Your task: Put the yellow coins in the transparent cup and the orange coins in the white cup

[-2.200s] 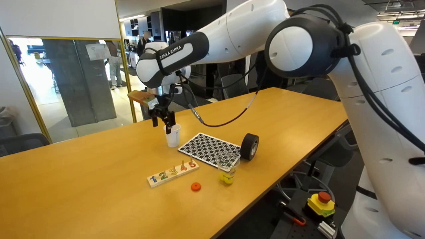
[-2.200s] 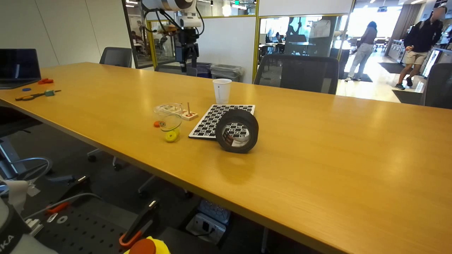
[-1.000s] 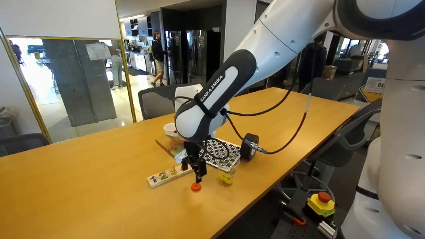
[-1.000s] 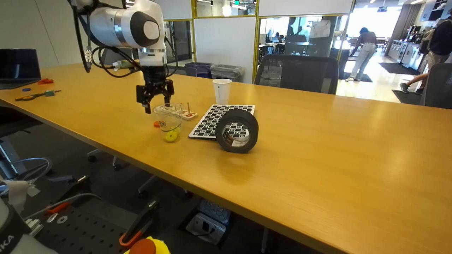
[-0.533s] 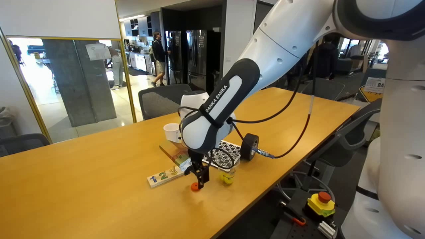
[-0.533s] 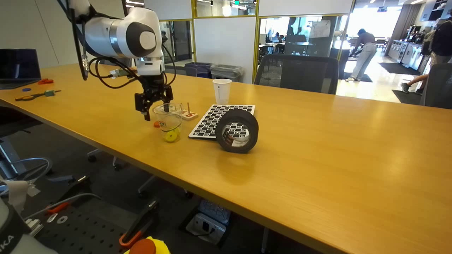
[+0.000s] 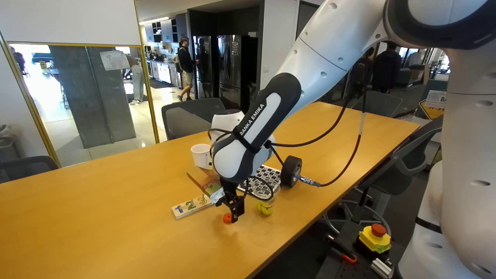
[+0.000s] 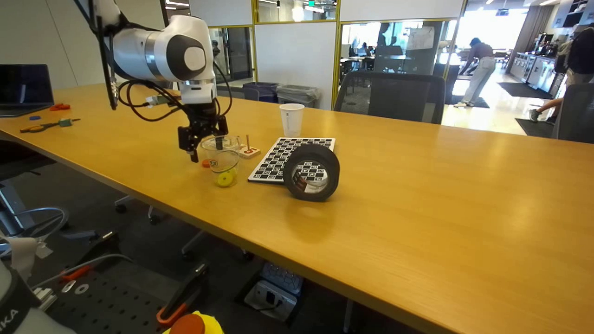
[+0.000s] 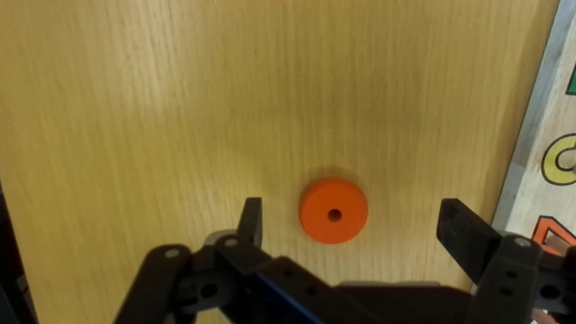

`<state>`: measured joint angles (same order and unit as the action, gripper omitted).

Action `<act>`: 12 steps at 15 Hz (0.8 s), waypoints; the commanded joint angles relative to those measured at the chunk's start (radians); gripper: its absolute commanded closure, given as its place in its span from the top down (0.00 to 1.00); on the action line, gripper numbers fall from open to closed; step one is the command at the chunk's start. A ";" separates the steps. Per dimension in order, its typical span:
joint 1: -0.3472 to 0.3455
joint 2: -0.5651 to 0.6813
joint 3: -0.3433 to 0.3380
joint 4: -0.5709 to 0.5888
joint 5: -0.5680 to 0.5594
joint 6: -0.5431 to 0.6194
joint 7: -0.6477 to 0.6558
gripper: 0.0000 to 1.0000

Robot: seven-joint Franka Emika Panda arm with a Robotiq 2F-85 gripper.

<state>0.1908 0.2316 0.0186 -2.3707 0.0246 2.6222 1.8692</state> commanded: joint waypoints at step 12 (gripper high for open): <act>-0.019 0.023 -0.001 -0.005 0.017 0.033 -0.025 0.74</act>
<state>0.1772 0.2629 0.0172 -2.3707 0.0246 2.6382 1.8629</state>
